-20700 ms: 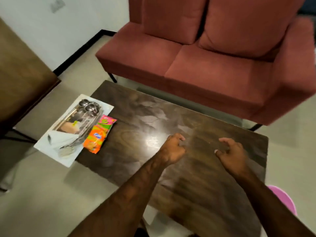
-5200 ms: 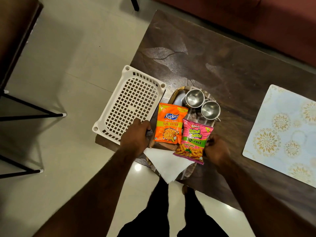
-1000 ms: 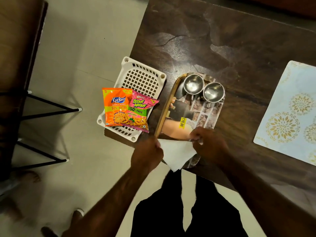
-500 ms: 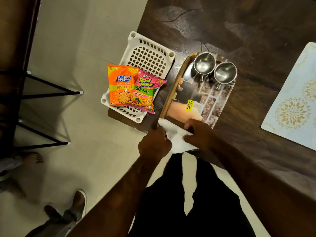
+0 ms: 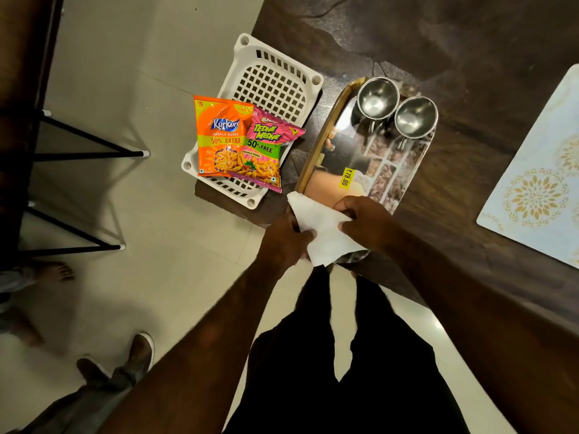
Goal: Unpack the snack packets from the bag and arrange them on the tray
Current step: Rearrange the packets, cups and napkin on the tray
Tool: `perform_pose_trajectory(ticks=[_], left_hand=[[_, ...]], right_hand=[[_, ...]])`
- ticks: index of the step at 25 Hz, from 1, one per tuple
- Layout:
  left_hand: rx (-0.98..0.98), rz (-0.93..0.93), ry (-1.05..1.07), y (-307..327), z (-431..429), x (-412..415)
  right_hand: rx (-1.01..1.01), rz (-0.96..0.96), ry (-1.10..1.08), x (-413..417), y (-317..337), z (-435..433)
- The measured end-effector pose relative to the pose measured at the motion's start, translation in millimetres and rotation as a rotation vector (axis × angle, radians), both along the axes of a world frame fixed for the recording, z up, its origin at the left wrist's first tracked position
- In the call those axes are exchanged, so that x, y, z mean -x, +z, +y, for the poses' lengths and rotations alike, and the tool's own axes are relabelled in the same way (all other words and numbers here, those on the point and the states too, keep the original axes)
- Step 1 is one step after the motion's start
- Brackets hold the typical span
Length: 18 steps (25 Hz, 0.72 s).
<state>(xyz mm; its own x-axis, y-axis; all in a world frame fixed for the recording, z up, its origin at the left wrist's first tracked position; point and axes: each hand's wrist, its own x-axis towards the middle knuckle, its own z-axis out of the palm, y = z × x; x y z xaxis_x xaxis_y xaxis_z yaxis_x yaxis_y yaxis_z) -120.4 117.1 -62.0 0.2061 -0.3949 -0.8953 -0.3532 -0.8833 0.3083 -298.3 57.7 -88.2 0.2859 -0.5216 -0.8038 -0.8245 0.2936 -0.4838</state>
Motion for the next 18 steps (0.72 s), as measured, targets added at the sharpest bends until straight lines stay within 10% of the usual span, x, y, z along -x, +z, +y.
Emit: perform_pose_trajectory(ticks=[12, 18], left_hand=[[0.100, -0.217, -0.272, -6.4, -0.3, -8.3], [0.369, -0.382, -0.089, 49.8, -42.4, -71.6]], right_hand=[[0.299, 0.113, 0.172, -3.5, 15.6, 10.5], [0.265, -0.048, -0.046, -52.9, 43.2, -27.9]])
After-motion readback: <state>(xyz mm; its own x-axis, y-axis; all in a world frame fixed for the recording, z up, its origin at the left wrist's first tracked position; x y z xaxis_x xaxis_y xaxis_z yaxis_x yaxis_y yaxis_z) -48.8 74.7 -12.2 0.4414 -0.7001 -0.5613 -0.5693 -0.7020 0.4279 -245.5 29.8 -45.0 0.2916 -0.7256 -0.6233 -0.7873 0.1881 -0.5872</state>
